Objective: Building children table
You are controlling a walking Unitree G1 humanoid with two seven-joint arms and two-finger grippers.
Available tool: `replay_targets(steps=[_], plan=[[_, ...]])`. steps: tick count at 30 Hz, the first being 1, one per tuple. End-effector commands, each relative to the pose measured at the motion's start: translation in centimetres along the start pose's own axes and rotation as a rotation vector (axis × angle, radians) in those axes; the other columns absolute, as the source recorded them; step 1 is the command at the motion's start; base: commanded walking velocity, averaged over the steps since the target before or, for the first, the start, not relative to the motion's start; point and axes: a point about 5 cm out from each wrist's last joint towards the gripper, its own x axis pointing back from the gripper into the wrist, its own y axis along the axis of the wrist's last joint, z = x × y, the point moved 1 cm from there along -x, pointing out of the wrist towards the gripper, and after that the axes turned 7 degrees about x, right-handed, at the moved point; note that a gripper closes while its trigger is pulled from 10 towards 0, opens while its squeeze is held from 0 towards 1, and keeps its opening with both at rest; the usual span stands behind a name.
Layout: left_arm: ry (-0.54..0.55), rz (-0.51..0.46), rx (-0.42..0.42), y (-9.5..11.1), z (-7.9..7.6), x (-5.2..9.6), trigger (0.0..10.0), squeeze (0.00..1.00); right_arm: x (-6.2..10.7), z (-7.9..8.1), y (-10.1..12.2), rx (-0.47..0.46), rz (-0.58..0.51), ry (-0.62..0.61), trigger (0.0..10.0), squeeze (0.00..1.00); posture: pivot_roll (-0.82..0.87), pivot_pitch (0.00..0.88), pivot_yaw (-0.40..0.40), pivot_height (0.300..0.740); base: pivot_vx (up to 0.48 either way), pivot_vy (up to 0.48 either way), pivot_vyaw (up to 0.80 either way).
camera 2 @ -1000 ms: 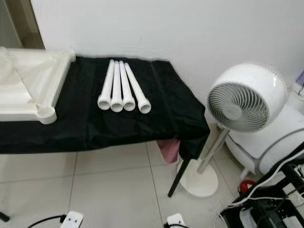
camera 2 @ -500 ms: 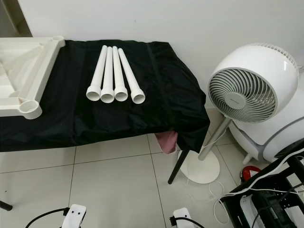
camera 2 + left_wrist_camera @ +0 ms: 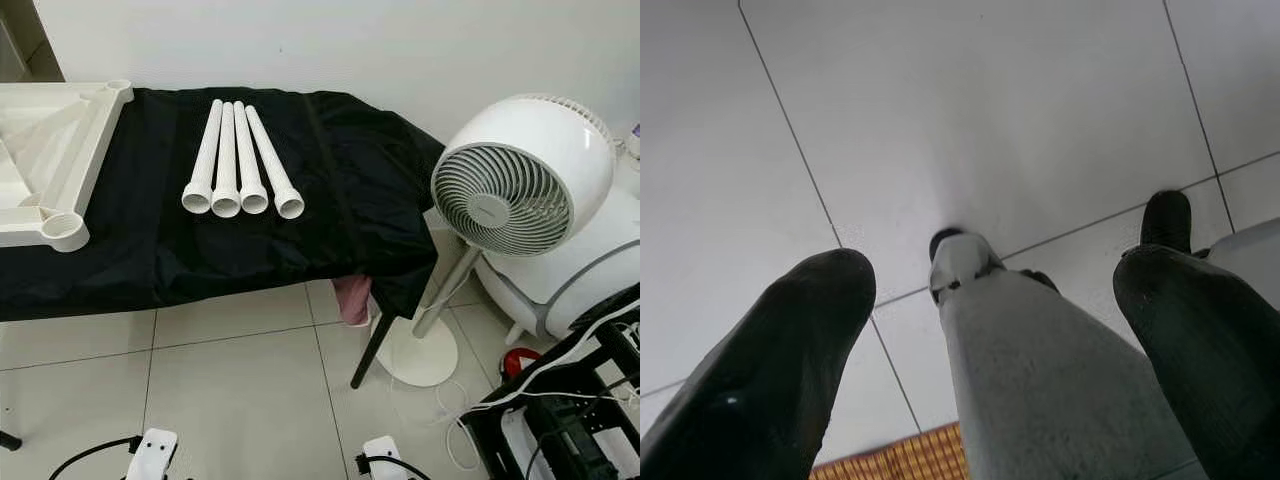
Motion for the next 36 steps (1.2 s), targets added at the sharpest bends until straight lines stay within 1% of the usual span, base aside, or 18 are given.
replay_targets(steps=[1, 8, 9, 10, 11, 12, 13, 14, 15, 18, 19, 21, 24, 25, 27, 29, 33, 36], plan=[[-0.051, -0.034, -0.014, 0.5, -0.6, -0.1, 10.0, 0.0, 0.1, -0.3, 0.1, -0.001, -0.014, 0.0, 10.0, 0.0, 0.08, 0.021, -0.068, 0.74, 0.0, 0.0, 0.0], [-0.119, -0.166, 0.034, 3.1, -1.3, -0.3, 10.0, 0.0, -0.2, -0.6, 1.9, 0.003, -0.107, -0.007, 10.0, 0.0, 0.08, 0.024, -0.075, 0.74, 0.0, 0.0, 0.0], [-0.131, -0.197, 0.039, 3.8, -1.3, -0.3, 10.0, 0.74, -0.3, -0.6, 2.8, -0.001, -0.151, 0.0, 10.0, 1.0, 0.08, 0.026, -0.079, 0.74, 0.0, 0.0, 0.0], [-0.131, -0.197, 0.039, 3.8, -1.3, -0.3, 10.0, 0.74, -0.3, -0.6, 2.8, -0.001, -0.151, 0.0, 10.0, 1.0, 0.08, 0.026, -0.079, 0.74, 0.0, 0.0, 0.0], [-0.159, -0.246, 0.042, 4.8, -1.3, -0.2, 10.0, 1.0, -0.4, -0.8, 3.9, -0.016, -0.212, 0.016, 10.0, 1.0, 0.08, 0.028, -0.08, 0.74, 0.0, 0.0, 0.0], [-0.159, -0.246, 0.042, 4.8, -1.3, -0.2, 10.0, 1.0, -0.4, -0.8, 3.9, -0.016, -0.212, 0.016, 10.0, 1.0, 0.08, 0.028, -0.08, 0.74, 0.0, 0.0, 0.0], [-0.193, -0.361, 0.015, 7.4, -1.1, 0.1, 10.0, 1.0, -0.4, -1.5, 6.3, -0.014, -0.329, 0.007, 10.0, 1.0, 0.08, 0.035, -0.081, 0.74, 0.0, 0.0, 0.0], [-0.204, -0.411, -0.002, 8.4, -1.1, 0.3, 10.0, 1.0, -0.3, -1.8, 7.3, -0.011, -0.372, -0.003, 10.0, 1.0, 0.08, 0.035, -0.081, 0.74, 0.0, 0.0, 0.0], [-0.204, -0.411, -0.002, 8.4, -1.1, 0.3, 10.0, 1.0, -0.3, -1.8, 7.3, -0.011, -0.372, -0.003, 10.0, 1.0, 0.08, 0.035, -0.081, 0.74, 0.0, 0.0, 0.0], [-0.199, -0.496, -0.04, 10.4, -0.9, 0.6, 10.0, 1.0, -0.1, -2.5, 9.6, -0.001, -0.477, -0.006, 10.0, 1.0, 0.08, 0.035, -0.081, 0.74, 0.0, 0.0, 0.0], [-0.212, -0.526, -0.035, 11.1, -1.0, 0.8, 10.0, 0.0, 0.1, -2.7, 10.6, 0.005, -0.523, -0.011, 10.0, 0.0, 0.07, 0.045, -0.073, 0.74, 0.0, 0.0, 0.0], [-0.222, -0.545, -0.03, 11.5, -1.0, 0.9, 10.0, 0.0, 0.2, -2.9, 11.3, 0.008, -0.551, -0.014, 10.0, 0.0, 0.07, 0.045, -0.073, 0.74, 0.0, 0.0, 0.0], [-0.229, -0.703, -0.058, 14.1, -1.4, 2.0, 10.0, 0.0, 1.1, -3.4, 14.6, 0.041, -0.705, -0.041, 10.0, 0.0, 0.08, 0.058, -0.064, 0.74, 0.0, 0.0, 0.0], [-0.229, -0.703, -0.058, 14.1, -1.4, 2.0, 10.0, 0.0, 1.1, -3.4, 14.6, 0.041, -0.705, -0.041, 10.0, 0.0, 0.08, 0.058, -0.064, 0.74, 0.0, 0.0, 0.0], [-0.256, -0.818, -0.086, 16.0, -1.8, 3.3, 10.0, 0.0, 2.2, -3.4, 17.0, 0.084, -0.829, -0.029, 10.0, 0.0, 0.08, 0.058, -0.064, 0.74, 0.0, 0.0, 0.0], [-0.258, -0.827, -0.089, 16.1, -1.8, 3.4, 10.0, 0.0, 2.3, -3.4, 17.2, 0.086, -0.839, -0.026, 10.0, 0.0, 0.08, 0.058, -0.064, 0.74, 0.0, 0.0, 0.0], [-0.337, -0.97, -0.114, 18.8, -2.4, 6.3, 10.0, 0.0, 4.6, -3.6, 20.6, 0.171, -0.987, -0.059, 10.0, 0.0, 0.08, 0.072, -0.06, 0.74, 0.0, 0.0, 0.0], [-0.346, -0.995, -0.127, 19.2, -2.3, 7.0, 10.0, 0.0, 5.3, -3.6, 21.3, 0.187, -1.019, -0.06, 10.0, 0.0, 0.08, 0.074, -0.06, 0.74, 0.0, 0.0, 0.0]])
